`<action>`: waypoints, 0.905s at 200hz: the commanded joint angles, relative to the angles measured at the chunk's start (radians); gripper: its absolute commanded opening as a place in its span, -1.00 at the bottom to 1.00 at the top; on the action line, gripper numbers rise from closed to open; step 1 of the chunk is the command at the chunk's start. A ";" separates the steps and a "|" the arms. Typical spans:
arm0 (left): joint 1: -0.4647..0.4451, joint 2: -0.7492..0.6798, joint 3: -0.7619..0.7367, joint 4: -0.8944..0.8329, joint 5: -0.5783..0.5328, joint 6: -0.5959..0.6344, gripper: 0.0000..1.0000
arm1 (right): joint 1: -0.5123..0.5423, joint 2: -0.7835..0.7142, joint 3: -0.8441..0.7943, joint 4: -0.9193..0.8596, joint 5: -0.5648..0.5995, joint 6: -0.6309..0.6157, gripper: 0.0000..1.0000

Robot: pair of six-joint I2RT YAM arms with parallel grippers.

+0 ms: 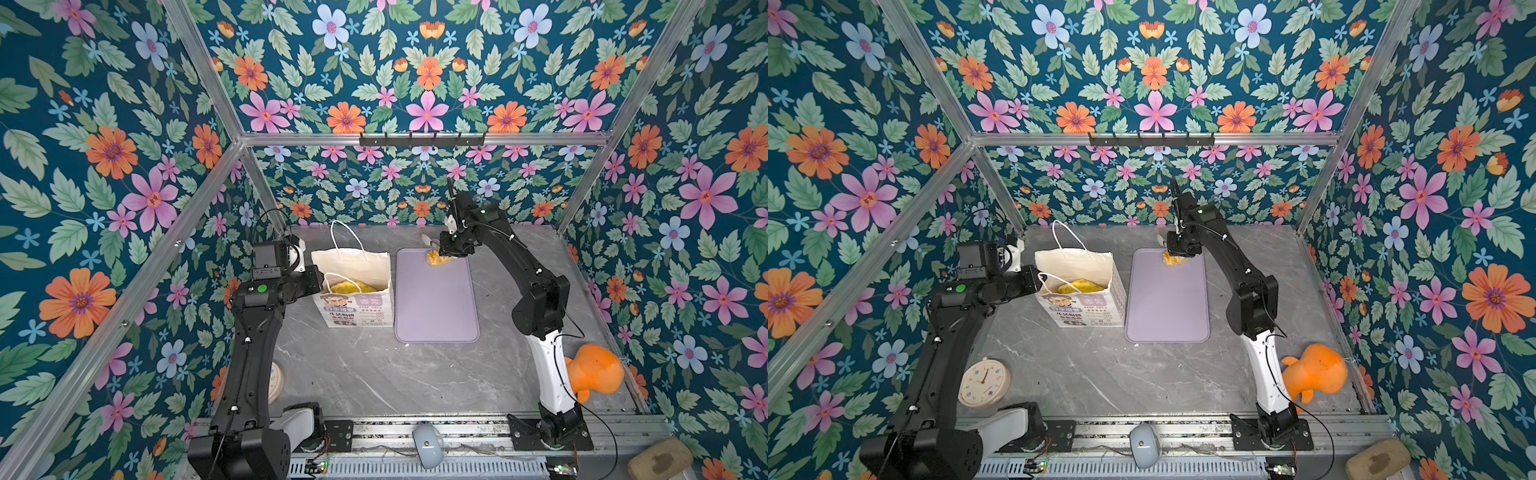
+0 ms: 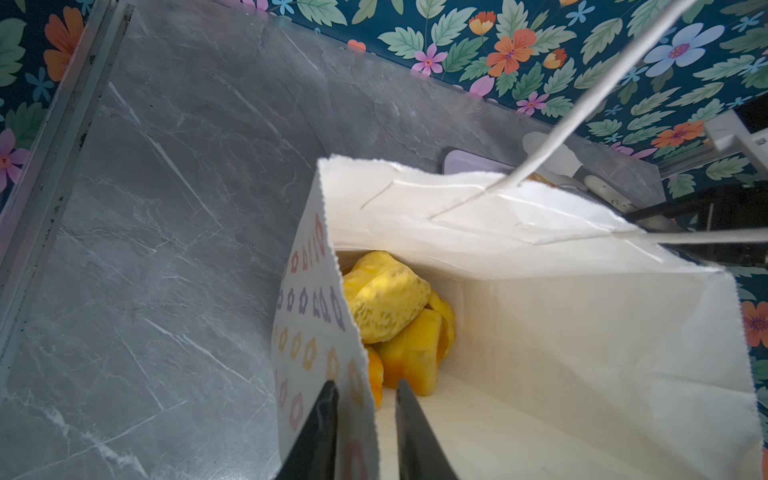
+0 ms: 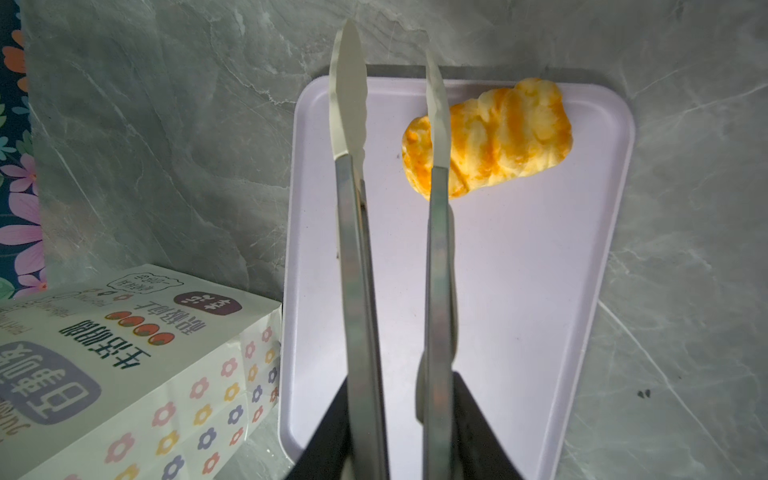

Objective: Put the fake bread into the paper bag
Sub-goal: 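Lower the open tongs around the sugar-coated twisted bun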

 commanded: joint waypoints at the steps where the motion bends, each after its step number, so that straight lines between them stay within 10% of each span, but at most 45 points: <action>1: 0.001 0.001 0.000 0.013 0.007 -0.007 -0.48 | 0.000 0.018 0.016 -0.013 -0.017 0.026 -0.34; 181: -0.007 -0.011 -0.012 0.016 0.002 -0.013 -0.47 | 0.017 -0.005 -0.025 -0.113 -0.006 -0.018 -0.38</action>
